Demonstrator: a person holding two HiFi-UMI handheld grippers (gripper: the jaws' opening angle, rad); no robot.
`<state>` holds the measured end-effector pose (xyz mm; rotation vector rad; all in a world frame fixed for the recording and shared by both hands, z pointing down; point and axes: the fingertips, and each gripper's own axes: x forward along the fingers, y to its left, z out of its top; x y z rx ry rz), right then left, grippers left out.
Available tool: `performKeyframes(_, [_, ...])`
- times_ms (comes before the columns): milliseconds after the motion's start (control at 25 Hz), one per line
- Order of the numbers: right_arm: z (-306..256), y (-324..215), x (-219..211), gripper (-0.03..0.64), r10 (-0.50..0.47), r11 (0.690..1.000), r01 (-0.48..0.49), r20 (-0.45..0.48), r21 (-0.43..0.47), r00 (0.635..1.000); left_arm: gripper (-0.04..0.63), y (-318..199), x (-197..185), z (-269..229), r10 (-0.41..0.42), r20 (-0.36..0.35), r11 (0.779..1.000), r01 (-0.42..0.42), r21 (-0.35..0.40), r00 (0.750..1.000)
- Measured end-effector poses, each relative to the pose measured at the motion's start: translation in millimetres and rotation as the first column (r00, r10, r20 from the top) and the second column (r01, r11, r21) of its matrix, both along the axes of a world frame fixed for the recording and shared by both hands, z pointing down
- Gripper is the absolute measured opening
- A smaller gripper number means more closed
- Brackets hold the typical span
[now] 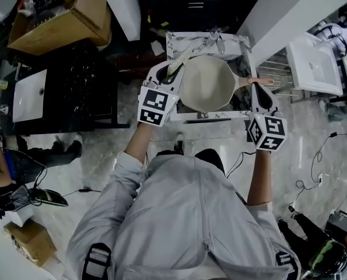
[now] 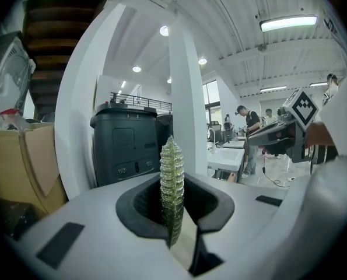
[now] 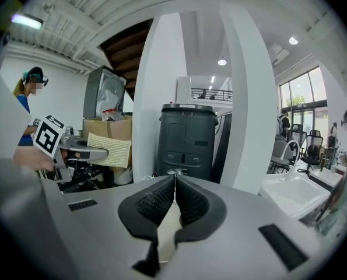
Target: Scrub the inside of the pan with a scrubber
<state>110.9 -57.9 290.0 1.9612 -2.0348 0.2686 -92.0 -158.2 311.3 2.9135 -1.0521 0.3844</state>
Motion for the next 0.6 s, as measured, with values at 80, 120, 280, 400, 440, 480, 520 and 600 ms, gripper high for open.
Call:
performKeyframes(80, [2,-7,2,0.035,-0.002,1.0,0.002,0.004,-0.007,1.0,0.071,-4,2,1,0.0,0.002,1.0,0.0,-0.005,1.0])
performKeyframes(120, [3,-11,4,0.035,-0.004,1.0,0.004,0.005,-0.009,1.0,0.071,-7,4,3,0.003,0.004,1.0,-0.003,-0.008,1.0])
performKeyframes(280, [13,-29,15,0.035,-0.016,1.0,0.016,0.018,-0.023,1.0,0.071,-18,15,12,0.009,0.018,1.0,-0.009,-0.02,1.0])
performKeyframes(400, [24,-42,27,0.035,-0.031,0.999,0.033,0.039,-0.038,0.999,0.071,-32,23,24,-0.015,0.036,0.999,0.017,-0.043,0.999])
performKeyframes(440, [28,-46,31,0.035,-0.037,0.998,0.039,0.046,-0.045,0.998,0.071,-36,26,29,-0.025,0.042,0.998,0.027,-0.057,0.999])
performKeyframes(480, [33,-50,35,0.035,-0.042,0.998,0.045,0.054,-0.053,0.998,0.071,-39,30,34,-0.032,0.049,0.997,0.036,-0.07,0.998])
performKeyframes(520, [37,-54,39,0.035,-0.047,0.997,0.051,0.063,-0.061,0.997,0.071,-42,34,40,-0.038,0.057,0.996,0.043,-0.083,0.998])
performKeyframes(600, [44,-63,47,0.035,-0.061,0.995,0.066,0.072,-0.074,0.996,0.071,-49,41,53,-0.049,0.075,0.993,0.056,-0.105,0.996])
